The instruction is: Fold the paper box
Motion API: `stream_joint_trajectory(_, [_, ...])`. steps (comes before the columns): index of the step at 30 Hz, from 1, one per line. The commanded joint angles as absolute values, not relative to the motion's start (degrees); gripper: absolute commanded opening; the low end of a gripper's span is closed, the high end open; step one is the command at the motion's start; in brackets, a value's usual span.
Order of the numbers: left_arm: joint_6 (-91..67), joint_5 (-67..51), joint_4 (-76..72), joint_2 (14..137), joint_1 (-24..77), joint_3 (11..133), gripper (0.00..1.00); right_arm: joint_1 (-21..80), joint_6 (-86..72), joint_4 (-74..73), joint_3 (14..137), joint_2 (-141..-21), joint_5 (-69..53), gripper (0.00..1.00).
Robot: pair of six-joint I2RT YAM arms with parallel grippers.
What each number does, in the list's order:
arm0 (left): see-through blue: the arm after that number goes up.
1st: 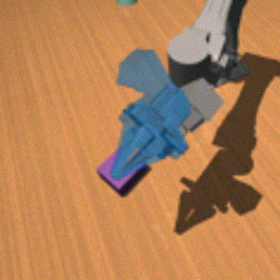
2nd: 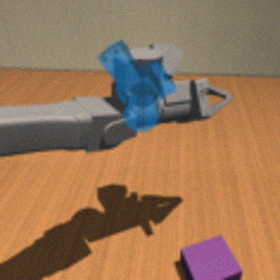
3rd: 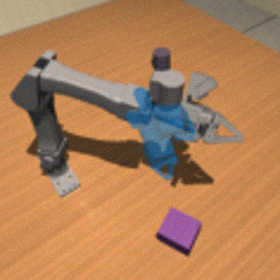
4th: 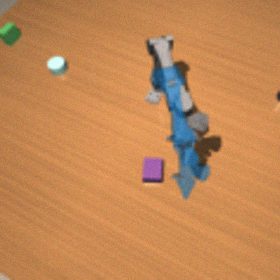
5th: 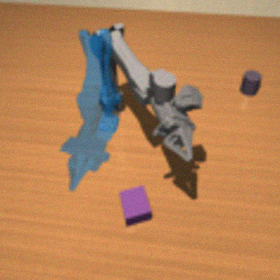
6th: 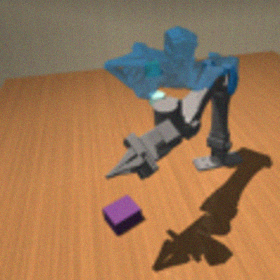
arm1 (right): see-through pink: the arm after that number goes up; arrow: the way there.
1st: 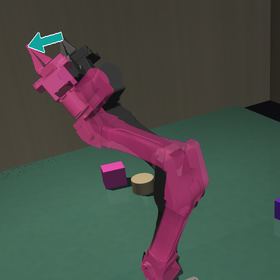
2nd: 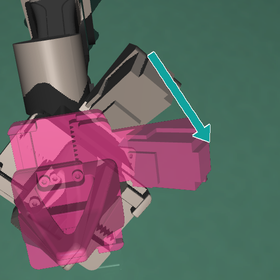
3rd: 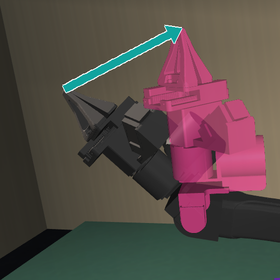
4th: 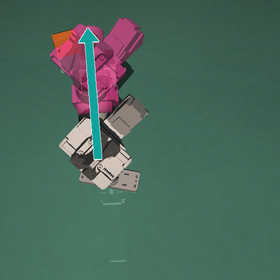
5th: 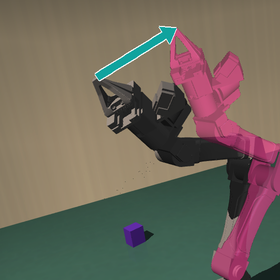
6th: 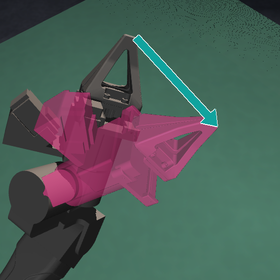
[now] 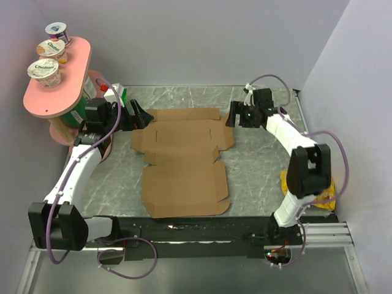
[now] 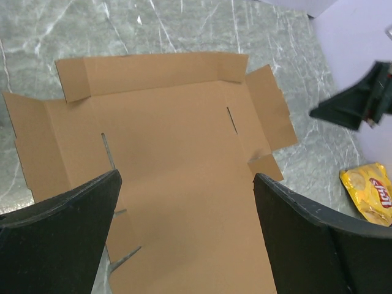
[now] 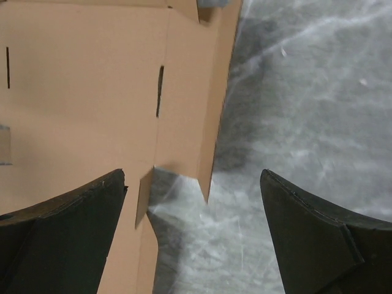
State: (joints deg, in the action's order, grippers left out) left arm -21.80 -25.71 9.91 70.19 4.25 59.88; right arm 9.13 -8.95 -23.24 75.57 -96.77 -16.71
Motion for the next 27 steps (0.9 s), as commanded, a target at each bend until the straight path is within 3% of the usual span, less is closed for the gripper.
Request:
stream_joint_trajectory(1, [-22.50, -28.31, 9.40, 72.51, 3.17, 61.35, 0.96, 9.05, -8.70, -25.66, 85.41, -104.56, -17.85, 0.95])
stream_joint_trajectory(9, [-20.83, -26.98, 10.63, 75.05, 2.64, 62.66, 0.96, 10.46, -7.39, -30.41, 92.28, -114.16, -15.30, 0.76])
stream_joint_trajectory(13, [-21.44, -29.44, 10.81, 77.60, 2.72, 64.42, 0.96, 10.72, -6.95, -31.12, 92.55, -116.36, -14.41, 0.75])
stream_joint_trajectory(16, [-21.62, -30.50, 11.16, 78.75, 2.99, 65.56, 0.96, 10.72, -6.24, -30.06, 92.20, -117.60, -16.95, 0.63])
stream_joint_trajectory(17, [-21.36, -30.15, 11.34, 78.92, 3.16, 66.18, 0.96, 10.81, -6.15, -28.84, 91.76, -117.51, -17.83, 0.46])
stream_joint_trajectory(20, [-20.48, -27.87, 12.30, 79.10, 3.25, 67.32, 0.96, 11.51, -4.57, -24.46, 87.82, -114.62, -16.97, 0.10])
stream_joint_trajectory(21, [-20.04, -26.56, 12.39, 79.01, 3.25, 67.50, 0.96, 11.86, -3.18, -22.78, 84.41, -111.74, -16.18, 0.02])
stream_joint_trajectory(27, [-18.64, -25.49, 13.27, 81.56, 3.25, 70.31, 0.96, 13.45, 1.56, -7.42, 68.94, -99.07, -12.48, 0.00])
